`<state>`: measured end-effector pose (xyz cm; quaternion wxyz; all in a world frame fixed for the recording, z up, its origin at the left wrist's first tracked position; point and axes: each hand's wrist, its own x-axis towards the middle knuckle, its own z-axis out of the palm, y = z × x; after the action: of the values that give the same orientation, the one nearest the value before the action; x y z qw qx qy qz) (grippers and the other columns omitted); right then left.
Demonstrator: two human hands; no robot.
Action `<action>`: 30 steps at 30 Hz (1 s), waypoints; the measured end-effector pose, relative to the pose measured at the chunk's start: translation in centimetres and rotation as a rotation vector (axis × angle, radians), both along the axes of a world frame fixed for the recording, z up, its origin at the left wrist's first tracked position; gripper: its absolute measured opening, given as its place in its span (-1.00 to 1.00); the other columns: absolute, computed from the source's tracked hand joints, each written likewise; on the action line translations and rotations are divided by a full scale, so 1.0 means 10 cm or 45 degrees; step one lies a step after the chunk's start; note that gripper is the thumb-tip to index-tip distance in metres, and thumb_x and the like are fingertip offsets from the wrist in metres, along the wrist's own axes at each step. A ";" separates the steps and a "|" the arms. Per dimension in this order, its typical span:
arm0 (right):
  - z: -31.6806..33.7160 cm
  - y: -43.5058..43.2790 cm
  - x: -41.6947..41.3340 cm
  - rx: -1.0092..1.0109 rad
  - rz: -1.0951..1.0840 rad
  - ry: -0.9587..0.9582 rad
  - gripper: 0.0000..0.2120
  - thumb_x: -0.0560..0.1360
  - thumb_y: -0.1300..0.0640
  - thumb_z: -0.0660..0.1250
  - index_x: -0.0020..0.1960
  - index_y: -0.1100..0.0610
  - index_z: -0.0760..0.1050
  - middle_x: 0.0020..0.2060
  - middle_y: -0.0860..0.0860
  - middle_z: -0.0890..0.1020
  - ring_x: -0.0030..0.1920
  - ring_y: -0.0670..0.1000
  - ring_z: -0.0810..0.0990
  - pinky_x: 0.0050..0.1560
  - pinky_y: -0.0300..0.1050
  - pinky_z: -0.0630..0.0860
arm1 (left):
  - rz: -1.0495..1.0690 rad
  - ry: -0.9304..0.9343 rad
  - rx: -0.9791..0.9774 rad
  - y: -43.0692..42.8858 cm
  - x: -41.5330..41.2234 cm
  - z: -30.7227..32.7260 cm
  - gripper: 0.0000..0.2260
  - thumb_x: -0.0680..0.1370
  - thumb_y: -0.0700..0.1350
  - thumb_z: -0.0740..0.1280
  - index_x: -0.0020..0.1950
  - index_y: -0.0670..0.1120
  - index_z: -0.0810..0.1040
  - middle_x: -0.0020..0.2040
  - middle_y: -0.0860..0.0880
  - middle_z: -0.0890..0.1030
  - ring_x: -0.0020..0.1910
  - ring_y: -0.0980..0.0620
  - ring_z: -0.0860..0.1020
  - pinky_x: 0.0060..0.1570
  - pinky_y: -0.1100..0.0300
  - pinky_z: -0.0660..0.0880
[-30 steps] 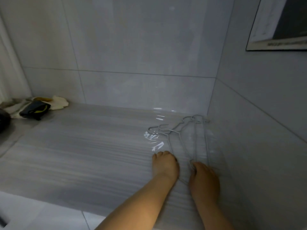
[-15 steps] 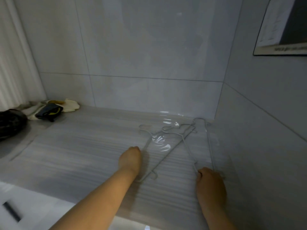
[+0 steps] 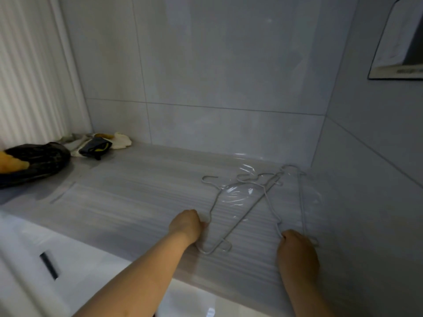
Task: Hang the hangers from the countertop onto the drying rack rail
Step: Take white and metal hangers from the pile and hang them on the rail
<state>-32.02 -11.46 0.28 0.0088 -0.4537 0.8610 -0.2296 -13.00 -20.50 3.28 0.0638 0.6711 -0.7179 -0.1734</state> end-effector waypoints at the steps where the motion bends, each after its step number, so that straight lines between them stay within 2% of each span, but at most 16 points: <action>1: 0.00 0.00 0.00 0.001 0.001 -0.005 -0.75 0.55 0.22 0.10 0.11 0.17 0.52 0.14 0.11 0.57 0.20 0.10 0.49 0.10 -0.12 0.42 | 0.025 0.001 0.010 0.01 0.02 0.01 -0.65 0.59 -0.03 0.14 0.25 -0.23 0.44 0.30 -0.21 0.47 0.30 -0.14 0.44 0.24 0.12 0.37; 3: 0.00 0.01 0.00 0.020 0.009 0.004 -0.74 0.55 0.24 0.08 0.10 0.19 0.51 0.13 0.11 0.57 0.20 0.10 0.50 0.10 -0.12 0.42 | 0.097 0.060 0.010 0.01 0.12 0.04 -0.66 0.59 -0.05 0.14 0.23 -0.26 0.43 0.28 -0.23 0.48 0.28 -0.15 0.44 0.22 0.12 0.37; 4: 0.01 0.01 0.00 0.032 0.013 0.009 -0.73 0.55 0.26 0.06 0.10 0.19 0.50 0.14 0.11 0.57 0.20 0.09 0.50 0.11 -0.13 0.42 | 0.145 0.138 0.000 0.02 0.18 0.06 -0.69 0.59 -0.07 0.15 0.19 -0.27 0.44 0.23 -0.24 0.53 0.24 -0.14 0.49 0.18 0.12 0.40; 5: 0.02 0.00 0.00 0.040 0.018 0.011 -0.73 0.55 0.28 0.06 0.10 0.20 0.50 0.13 0.11 0.57 0.19 0.09 0.51 0.10 -0.13 0.42 | 0.186 0.268 -0.013 0.01 0.26 0.08 -0.73 0.59 -0.10 0.16 0.11 -0.28 0.47 0.09 -0.23 0.62 0.12 -0.09 0.58 0.07 0.15 0.46; 6: 0.02 0.00 0.00 0.048 0.022 0.014 -0.73 0.54 0.29 0.05 0.10 0.21 0.50 0.13 0.12 0.57 0.19 0.10 0.51 0.10 -0.12 0.43 | 0.223 0.470 -0.011 0.00 0.33 0.08 -0.80 0.60 -0.15 0.17 0.00 -0.28 0.49 -0.16 -0.17 0.70 -0.12 0.00 0.67 -0.13 0.20 0.53; 7: 0.04 0.01 0.01 0.063 0.023 0.025 -0.72 0.54 0.29 0.04 0.11 0.20 0.48 0.14 0.10 0.56 0.19 0.09 0.51 0.11 -0.13 0.43 | 0.270 0.717 0.031 0.03 0.38 0.11 -0.84 0.59 -0.23 0.17 -0.09 -0.27 0.48 -0.43 -0.08 0.67 -0.42 0.10 0.64 -0.38 0.28 0.52; 8: 0.05 0.01 0.01 0.079 0.023 0.038 -0.72 0.55 0.29 0.03 0.12 0.18 0.47 0.15 0.08 0.55 0.20 0.08 0.50 0.12 -0.14 0.43 | 0.322 0.939 0.068 0.07 0.43 0.14 -0.88 0.59 -0.30 0.15 -0.12 -0.27 0.44 -0.57 -0.03 0.59 -0.63 0.13 0.54 -0.60 0.36 0.44; 9: 0.06 0.02 0.02 0.088 0.023 0.045 -0.71 0.56 0.29 0.02 0.14 0.17 0.45 0.16 0.07 0.54 0.21 0.07 0.49 0.13 -0.14 0.43 | 0.370 1.120 0.078 0.13 0.47 0.18 -0.91 0.57 -0.35 0.15 -0.10 -0.28 0.41 -0.59 -0.03 0.55 -0.72 0.14 0.47 -0.70 0.40 0.36; 12: 0.06 0.04 0.02 0.103 0.037 0.072 -0.70 0.56 0.28 0.00 0.17 0.16 0.44 0.17 0.06 0.54 0.22 0.06 0.49 0.16 -0.13 0.43 | 0.437 1.301 0.043 0.26 0.59 0.27 -0.83 0.55 -0.43 0.14 -0.17 -0.24 0.44 -0.61 -0.03 0.54 -0.73 0.14 0.47 -0.72 0.41 0.36; 14: 0.06 0.05 0.02 0.105 0.048 0.092 -0.70 0.56 0.28 0.01 0.18 0.17 0.44 0.16 0.07 0.55 0.22 0.07 0.49 0.17 -0.12 0.42 | 0.442 1.322 -0.008 0.35 0.67 0.38 -0.77 0.54 -0.45 0.11 -0.22 -0.21 0.43 -0.68 0.01 0.52 -0.71 0.15 0.49 -0.70 0.39 0.39; 18: 0.07 0.08 0.04 0.120 0.071 0.138 -0.70 0.56 0.26 0.02 0.17 0.16 0.46 0.17 0.06 0.55 0.22 0.07 0.50 0.17 -0.14 0.43 | 0.489 1.335 -0.163 0.62 0.90 0.60 -0.71 0.57 -0.39 0.08 -0.26 -0.15 0.43 -0.66 0.02 0.54 -0.68 0.17 0.51 -0.67 0.40 0.40; 21: 0.08 0.13 0.08 0.179 0.063 0.207 -0.69 0.56 0.21 0.01 0.20 0.09 0.43 0.21 0.00 0.53 0.25 0.05 0.46 0.28 -0.08 0.37 | 0.501 1.318 -0.292 0.95 1.08 0.78 -0.76 0.60 -0.32 0.09 -0.21 -0.17 0.46 -0.46 -0.08 0.57 -0.67 0.19 0.51 -0.65 0.40 0.40; 24: 0.17 0.15 0.25 0.218 0.100 0.312 -0.63 0.55 0.17 0.00 0.32 0.03 0.33 0.33 0.00 0.39 0.38 0.07 0.29 0.42 0.02 0.19 | 0.525 1.254 -0.431 1.30 1.24 0.89 -0.78 0.60 -0.28 0.11 -0.20 -0.17 0.47 -0.34 -0.11 0.53 -0.65 0.20 0.52 -0.61 0.41 0.42; 27: 0.36 0.10 0.68 0.080 0.455 0.256 -0.55 0.57 0.16 0.01 0.46 0.06 0.13 0.48 0.03 0.15 0.49 0.07 0.07 0.47 0.01 0.01 | 0.556 1.246 -0.567 1.66 1.38 0.98 -0.73 0.59 -0.28 0.14 -0.27 -0.12 0.49 -0.39 -0.07 0.55 -0.63 0.20 0.53 -0.52 0.36 0.45; 30: 0.70 0.13 1.24 -0.159 0.881 0.027 -0.51 0.58 0.16 0.10 0.48 0.16 0.10 0.50 0.13 0.12 0.48 0.11 0.11 0.46 -0.04 0.01 | 0.571 1.161 -0.672 2.07 1.53 1.04 -0.73 0.58 -0.27 0.15 -0.26 -0.08 0.52 -0.51 0.05 0.60 -0.57 0.22 0.56 -0.50 0.39 0.44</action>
<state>-19.59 -10.18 7.23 0.0493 -0.7207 0.6405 -0.2606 2.29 0.20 13.71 0.5678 0.6258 -0.4767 -0.2424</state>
